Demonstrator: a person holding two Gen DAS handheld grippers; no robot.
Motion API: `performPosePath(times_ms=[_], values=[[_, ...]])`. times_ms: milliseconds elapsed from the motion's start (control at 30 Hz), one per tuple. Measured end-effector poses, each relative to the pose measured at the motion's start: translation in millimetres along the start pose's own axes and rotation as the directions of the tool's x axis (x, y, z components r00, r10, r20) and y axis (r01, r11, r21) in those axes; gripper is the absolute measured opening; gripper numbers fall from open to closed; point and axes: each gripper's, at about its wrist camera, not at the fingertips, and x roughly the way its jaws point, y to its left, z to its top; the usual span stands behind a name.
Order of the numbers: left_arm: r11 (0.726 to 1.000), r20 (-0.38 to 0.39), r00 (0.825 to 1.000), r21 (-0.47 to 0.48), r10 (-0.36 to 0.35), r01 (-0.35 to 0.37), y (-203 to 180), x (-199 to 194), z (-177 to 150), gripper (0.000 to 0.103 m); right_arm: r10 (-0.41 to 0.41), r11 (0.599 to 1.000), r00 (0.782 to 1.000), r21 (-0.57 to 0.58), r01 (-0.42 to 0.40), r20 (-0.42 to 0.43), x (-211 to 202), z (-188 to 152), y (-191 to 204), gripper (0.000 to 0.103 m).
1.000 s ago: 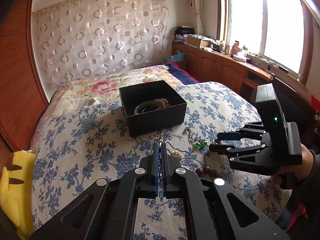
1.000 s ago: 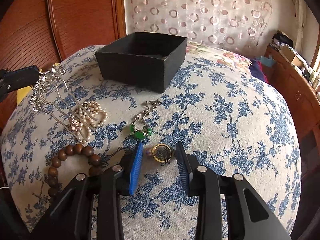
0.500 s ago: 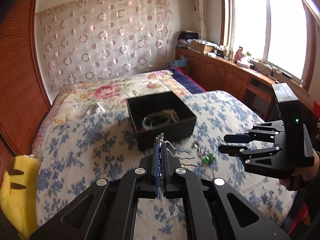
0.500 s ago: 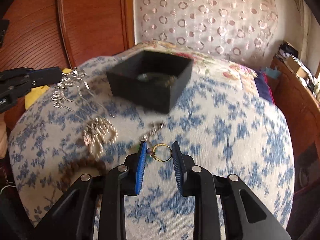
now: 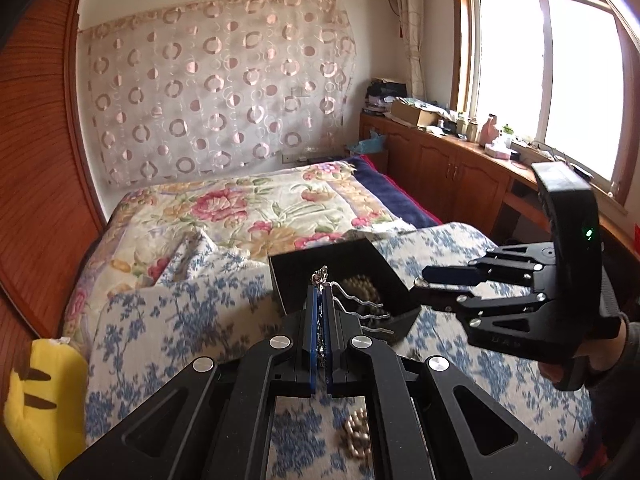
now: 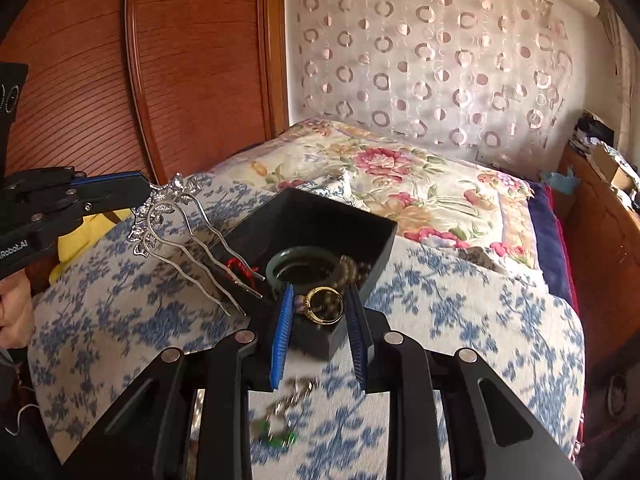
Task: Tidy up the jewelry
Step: 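Lower the hairpin into the black box and open the left tool while the right drops the ring in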
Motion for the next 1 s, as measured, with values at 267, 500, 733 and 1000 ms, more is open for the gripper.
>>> performPosePath(times_ms=[267, 500, 733, 1000], values=[[1.000, -0.007, 1.000, -0.008, 0.004, -0.004, 9.4, 26.2, 17.0, 0.001, 0.041, 0.999, 0.999, -0.009, -0.041, -0.021, 24.5, 8.9, -5.3, 0.029], [1.000, -0.040, 0.999, -0.012, -0.019, 0.019, 15.3, 57.5, 20.9, 0.001, 0.030, 1.000, 0.999, -0.006, -0.030, -0.024, 28.2, 8.9, -9.5, 0.044], [0.999, -0.078, 0.996, -0.024, -0.049, 0.047, 17.1, 82.7, 16.6, 0.001, -0.009, 1.000, 1.000, 0.013, 0.010, -0.025, 24.8, 5.1, -20.7, 0.044], [0.998, -0.099, 0.993, 0.001, -0.063, 0.064, 8.7, 81.2, 10.7, 0.006, -0.032, 0.999, 0.999, 0.018, 0.032, -0.036, 16.6, -8.2, -17.4, 0.044]])
